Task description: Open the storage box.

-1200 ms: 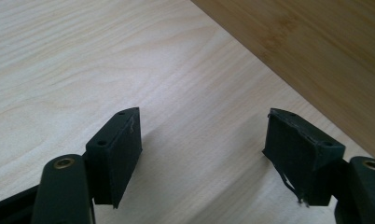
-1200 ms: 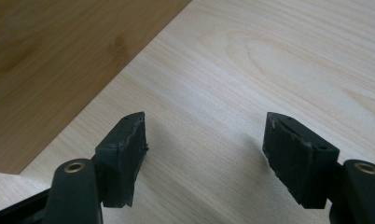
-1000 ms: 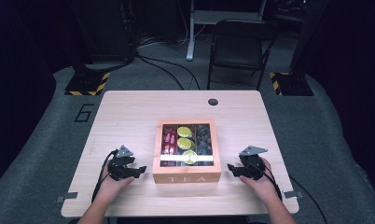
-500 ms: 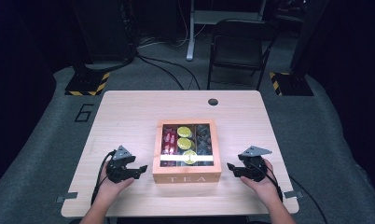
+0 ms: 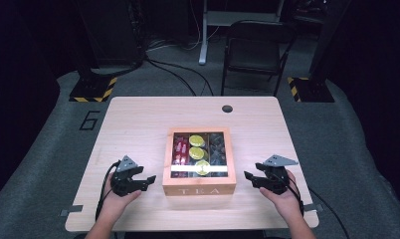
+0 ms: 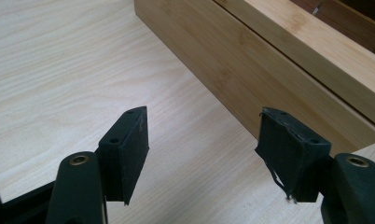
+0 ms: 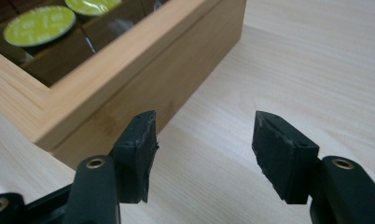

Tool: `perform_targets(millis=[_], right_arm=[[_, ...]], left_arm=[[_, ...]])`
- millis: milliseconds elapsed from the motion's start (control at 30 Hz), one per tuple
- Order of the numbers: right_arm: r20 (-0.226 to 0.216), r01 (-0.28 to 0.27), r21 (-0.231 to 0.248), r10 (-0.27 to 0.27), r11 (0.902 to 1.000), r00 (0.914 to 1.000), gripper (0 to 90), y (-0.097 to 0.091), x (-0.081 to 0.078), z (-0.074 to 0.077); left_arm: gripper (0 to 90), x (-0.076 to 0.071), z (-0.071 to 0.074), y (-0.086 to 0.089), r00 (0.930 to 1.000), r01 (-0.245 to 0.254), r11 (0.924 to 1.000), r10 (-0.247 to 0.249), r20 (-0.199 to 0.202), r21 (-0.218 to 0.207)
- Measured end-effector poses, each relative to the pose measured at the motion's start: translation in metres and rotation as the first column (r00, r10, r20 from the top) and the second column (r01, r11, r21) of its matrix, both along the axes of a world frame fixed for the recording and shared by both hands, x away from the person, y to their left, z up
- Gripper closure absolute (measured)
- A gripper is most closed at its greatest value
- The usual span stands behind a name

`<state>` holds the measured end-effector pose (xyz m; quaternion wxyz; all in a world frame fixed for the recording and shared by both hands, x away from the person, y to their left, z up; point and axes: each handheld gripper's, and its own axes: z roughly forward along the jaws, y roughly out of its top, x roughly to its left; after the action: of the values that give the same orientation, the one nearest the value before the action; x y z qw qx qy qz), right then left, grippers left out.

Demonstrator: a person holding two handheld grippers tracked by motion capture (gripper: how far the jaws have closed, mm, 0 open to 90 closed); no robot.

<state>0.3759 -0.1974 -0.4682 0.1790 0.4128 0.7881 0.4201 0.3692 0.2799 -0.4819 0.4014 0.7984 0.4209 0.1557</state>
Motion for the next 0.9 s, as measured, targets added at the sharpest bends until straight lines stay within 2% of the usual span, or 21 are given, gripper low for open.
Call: perform_targets(millis=[67, 133, 367, 533, 667, 700, 767, 833, 900], right_arm=[[0.010, 0.005, 0.004, -0.005, 1.0000, 0.9999, 39.4, 0.000, -0.002, 0.003], [0.028, 0.007, 0.036, -0.008, 0.9993, 0.9996, 39.4, 0.002, -0.006, 0.010], [0.034, -0.003, 0.046, 0.002, 0.9989, 0.9994, 39.4, 0.005, -0.013, 0.016], [0.045, -0.028, 0.021, 0.027, 0.9994, 0.9986, 39.4, 0.012, -0.024, 0.017], [0.053, -0.069, 0.015, 0.068, 0.9975, 0.9962, 39.3, 0.019, -0.030, 0.017], [0.051, -0.089, 0.005, 0.089, 0.9960, 0.9947, 39.2, 0.024, -0.034, 0.017], [0.052, -0.095, 0.001, 0.095, 0.9955, 0.9941, 39.2, 0.026, -0.035, 0.016], [0.059, -0.121, -0.017, 0.122, 0.9925, 0.9908, 39.1, 0.032, -0.038, 0.016], [0.058, -0.133, -0.020, 0.134, 0.9909, 0.9893, 39.1, 0.035, -0.038, 0.016]], left_arm=[[33.7, -0.001, 0.001, 0.000, 1.0000, -0.002, 1.0000, 0.002, 0.006, -0.004], [33.7, -0.003, 0.003, 0.000, 0.9999, 0.002, 1.0000, -0.002, 0.016, -0.003], [34.0, -0.011, 0.009, 0.000, 0.9995, -0.004, 0.9997, 0.005, 0.030, -0.024], [34.1, -0.017, 0.012, -0.003, 0.9992, 0.017, 0.9997, -0.017, 0.037, -0.019], [34.1, -0.024, 0.014, -0.007, 0.9982, 0.040, 0.9990, -0.039, 0.046, -0.018], [34.1, -0.025, 0.014, -0.008, 0.9979, 0.043, 0.9988, -0.042, 0.050, -0.022], [34.1, -0.028, 0.015, -0.009, 0.9971, 0.056, 0.9981, -0.055, 0.054, -0.024], [34.1, -0.031, 0.015, -0.012, 0.9971, 0.063, 0.9969, -0.061, 0.045, -0.047], [34.6, -0.033, 0.015, -0.016, 0.9960, 0.079, 0.9958, -0.077, 0.046, -0.047]])
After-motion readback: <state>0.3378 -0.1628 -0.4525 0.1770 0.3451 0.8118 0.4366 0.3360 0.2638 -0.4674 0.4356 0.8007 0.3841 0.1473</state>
